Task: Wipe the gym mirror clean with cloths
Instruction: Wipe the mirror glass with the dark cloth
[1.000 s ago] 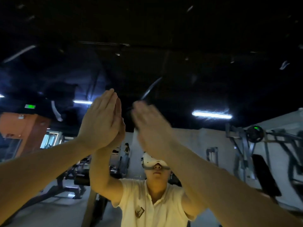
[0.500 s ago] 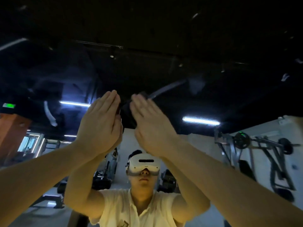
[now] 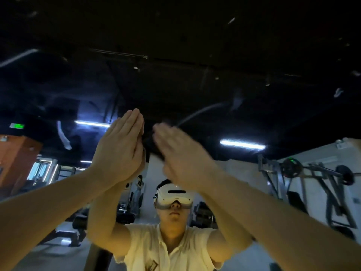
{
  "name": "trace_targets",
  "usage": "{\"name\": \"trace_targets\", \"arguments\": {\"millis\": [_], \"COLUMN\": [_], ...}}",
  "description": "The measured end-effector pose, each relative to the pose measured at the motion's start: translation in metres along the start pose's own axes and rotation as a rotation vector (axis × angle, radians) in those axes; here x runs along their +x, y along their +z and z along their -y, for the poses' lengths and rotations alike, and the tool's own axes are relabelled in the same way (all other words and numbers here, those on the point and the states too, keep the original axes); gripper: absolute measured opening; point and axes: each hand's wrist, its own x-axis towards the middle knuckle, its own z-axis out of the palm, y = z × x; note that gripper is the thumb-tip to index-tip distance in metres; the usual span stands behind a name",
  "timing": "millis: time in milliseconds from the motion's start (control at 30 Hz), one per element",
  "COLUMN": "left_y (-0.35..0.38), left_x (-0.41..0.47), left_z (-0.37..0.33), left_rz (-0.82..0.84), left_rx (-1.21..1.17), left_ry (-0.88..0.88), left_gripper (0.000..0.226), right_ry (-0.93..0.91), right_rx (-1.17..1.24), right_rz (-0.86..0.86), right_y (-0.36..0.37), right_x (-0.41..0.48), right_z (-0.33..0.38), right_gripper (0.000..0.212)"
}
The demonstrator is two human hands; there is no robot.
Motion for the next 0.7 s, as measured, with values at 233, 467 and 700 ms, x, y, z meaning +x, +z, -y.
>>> {"name": "trace_targets", "arguments": {"millis": [233,467,700], "left_y": [-0.003,0.0,-0.001], "left_x": [0.001,0.0,-0.001], "left_z": [0.0,0.001,0.004], "left_rz": [0.02,0.022,0.04], "left_rx": [0.018,0.007,0.042], "left_ry": [-0.001,0.008,0.023], "left_gripper": [0.067,0.065,0.066], "right_ry": [1.017,0.528,0.586], "right_rx": [-0.003,0.091,-0.061], "right_rz": [0.062,-0.054,-0.063], "right_y": [-0.009,-0.006,0.017], "right_x": [0.014,0.065,0.014], "right_z": [-0.133,-0.002,-0.091], "right_gripper": [0.068,0.07,0.067]}}
